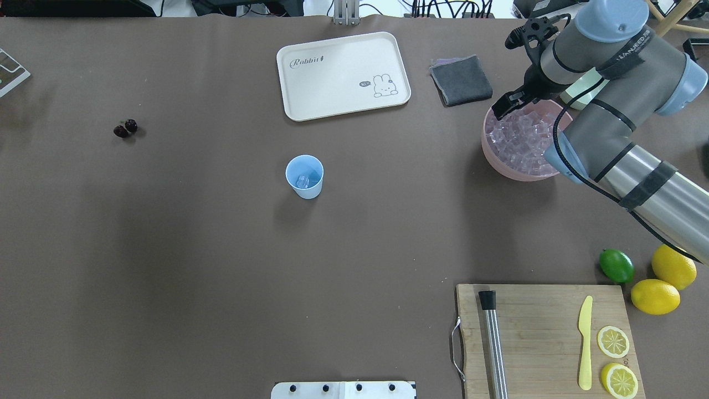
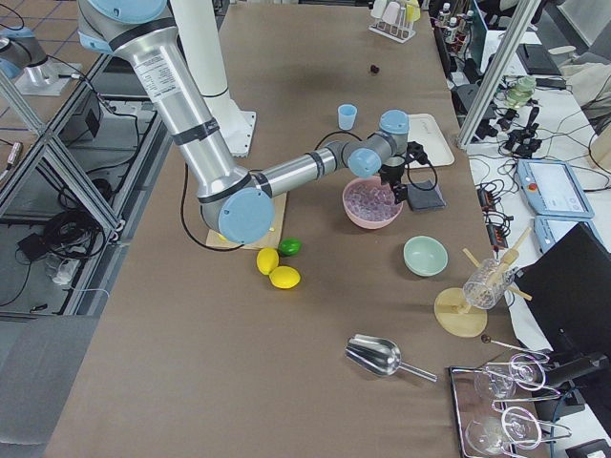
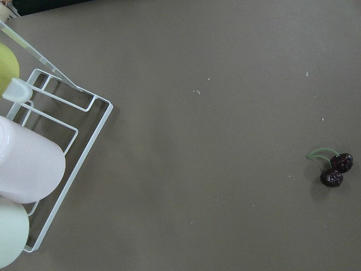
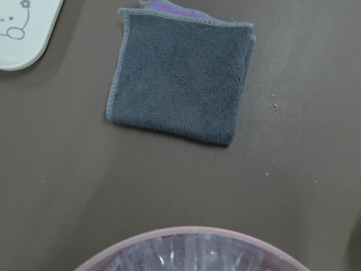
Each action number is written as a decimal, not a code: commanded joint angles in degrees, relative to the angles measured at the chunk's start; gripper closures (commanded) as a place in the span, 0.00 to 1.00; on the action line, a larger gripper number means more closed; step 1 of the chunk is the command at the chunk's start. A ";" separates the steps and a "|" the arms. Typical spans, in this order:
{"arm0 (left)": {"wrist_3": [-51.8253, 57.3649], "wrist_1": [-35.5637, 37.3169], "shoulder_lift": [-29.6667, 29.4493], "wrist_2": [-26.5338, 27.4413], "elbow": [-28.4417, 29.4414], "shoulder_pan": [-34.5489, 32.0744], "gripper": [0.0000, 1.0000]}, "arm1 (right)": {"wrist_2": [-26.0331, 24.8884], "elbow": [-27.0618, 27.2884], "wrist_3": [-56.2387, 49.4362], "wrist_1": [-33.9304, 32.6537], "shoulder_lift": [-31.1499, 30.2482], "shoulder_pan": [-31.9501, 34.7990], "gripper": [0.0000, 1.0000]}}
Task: Put ice and cherries in cup
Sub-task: 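Lower the right gripper into the bowl and grasp another ice cube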
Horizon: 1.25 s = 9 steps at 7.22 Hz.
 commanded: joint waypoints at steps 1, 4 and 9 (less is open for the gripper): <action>0.00 0.08 -0.20 0.00 0.00 0.26 0.02 | -0.18 -0.83 0.00 -0.03 0.30 -0.35 0.10; 0.00 0.00 -0.64 0.00 0.44 0.79 0.02 | -0.09 -1.01 0.00 -0.03 0.38 -0.53 0.29; 0.00 0.00 -0.64 0.00 0.35 0.88 0.02 | 0.61 -0.48 1.67 0.06 0.74 0.44 0.81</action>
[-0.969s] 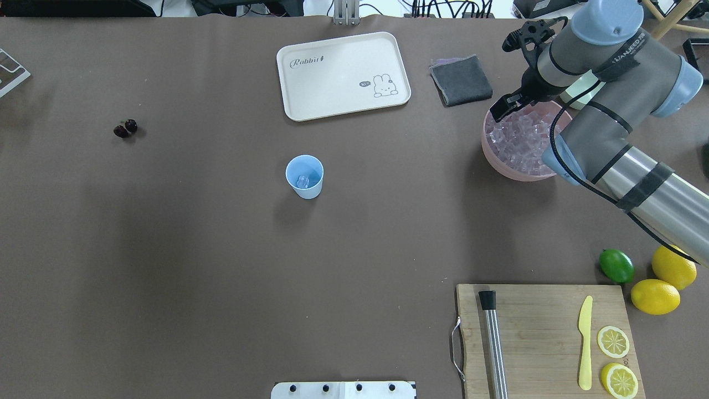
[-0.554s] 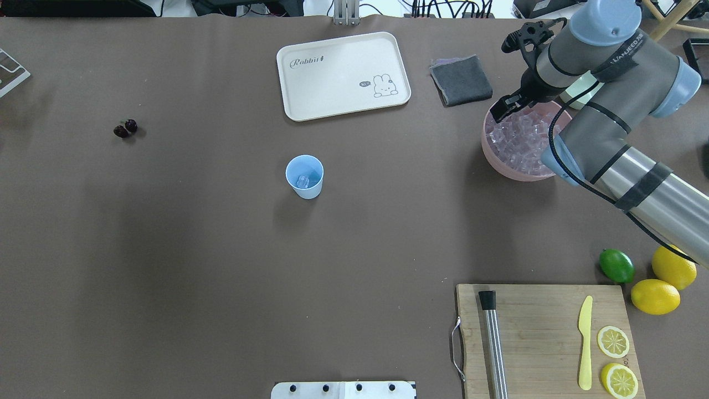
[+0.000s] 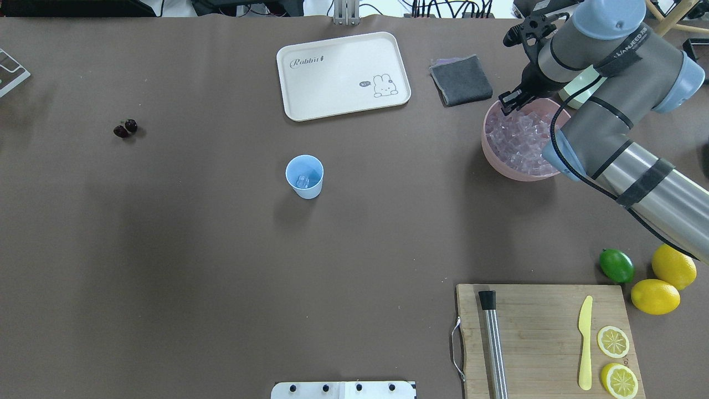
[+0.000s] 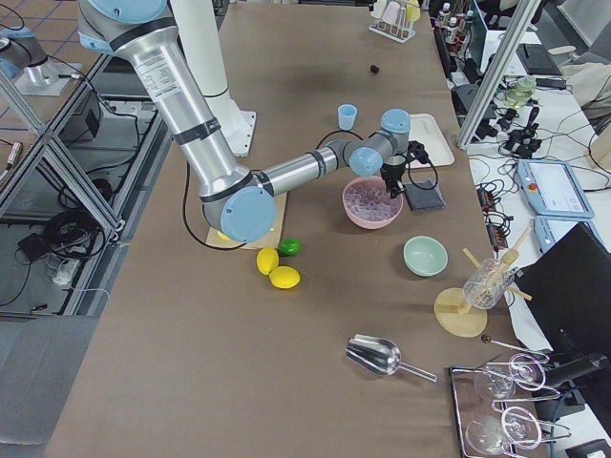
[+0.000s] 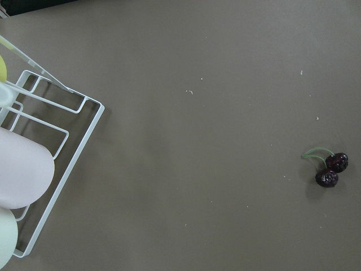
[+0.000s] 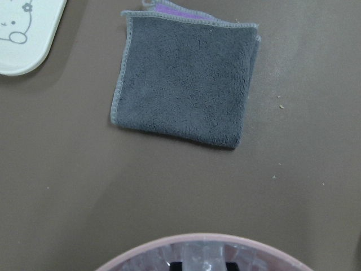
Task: Put ice and cherries in cup
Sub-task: 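Lower the right gripper into the bowl and grasp another ice cube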
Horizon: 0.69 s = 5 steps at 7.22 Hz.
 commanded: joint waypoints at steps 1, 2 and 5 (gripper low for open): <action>0.00 0.00 0.00 0.00 0.06 0.02 0.02 | 0.15 0.39 0.58 0.02 0.22 0.19 0.84; 0.00 0.00 0.00 0.00 0.06 0.02 0.02 | 0.32 1.61 1.28 -0.32 0.14 0.19 0.92; 0.00 0.00 0.00 0.00 -0.02 0.02 0.02 | 1.03 11.78 5.99 -6.86 -0.58 -1.29 1.00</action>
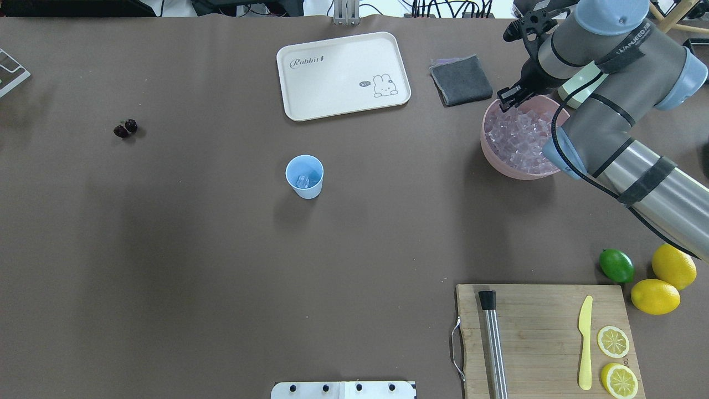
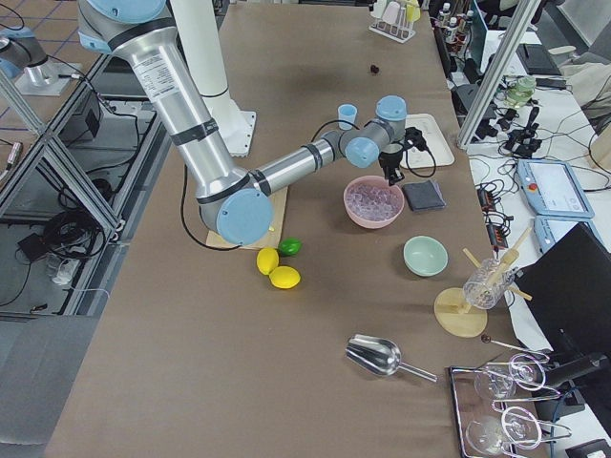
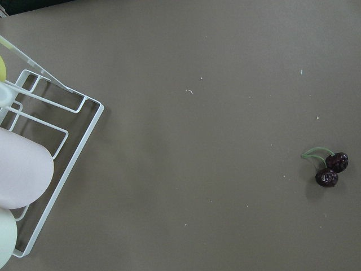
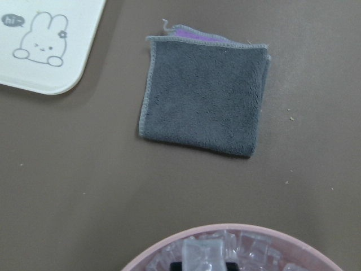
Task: Put ice and cherries in cup
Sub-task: 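Carry the second ice cube with the right gripper and drop it into the cup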
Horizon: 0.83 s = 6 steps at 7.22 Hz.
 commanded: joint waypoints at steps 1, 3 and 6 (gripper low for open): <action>0.00 0.00 0.00 0.00 -0.04 0.00 0.02 | -3.12 6.42 10.74 -12.24 6.53 -5.27 1.00; 0.17 -1.91 0.00 0.00 -0.13 0.00 0.02 | -8.75 5.57 20.17 -18.46 17.18 -13.27 1.00; 0.00 -4.48 -0.26 0.00 2.07 1.67 0.02 | -17.71 -5.92 31.63 -18.47 32.05 -22.34 1.00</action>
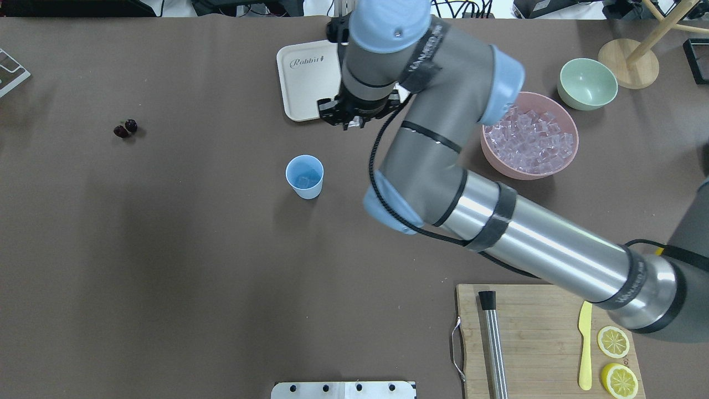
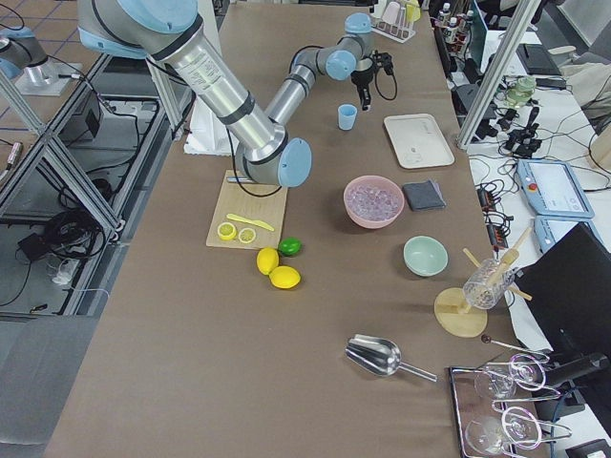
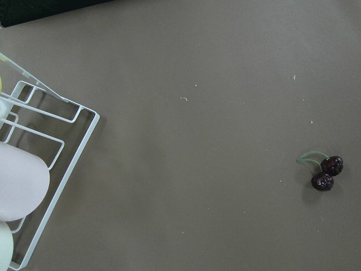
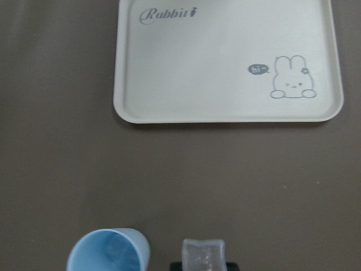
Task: Put ice and cherries in cup
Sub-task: 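Carry the second ice cube with the right gripper and drop it into the cup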
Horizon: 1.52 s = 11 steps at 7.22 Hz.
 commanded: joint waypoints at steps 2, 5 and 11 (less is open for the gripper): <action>0.19 -0.49 -0.11 -0.09 0.38 0.68 0.02 | -7.69 -4.96 5.56 0.67 5.50 -5.77 1.00; -1.56 -2.06 0.06 -0.18 0.46 0.86 0.02 | -8.13 -7.24 5.38 0.67 5.15 -6.83 1.00; -1.47 -4.44 1.29 -0.09 0.29 0.86 0.02 | -9.18 -7.34 5.73 1.02 5.32 -8.41 0.46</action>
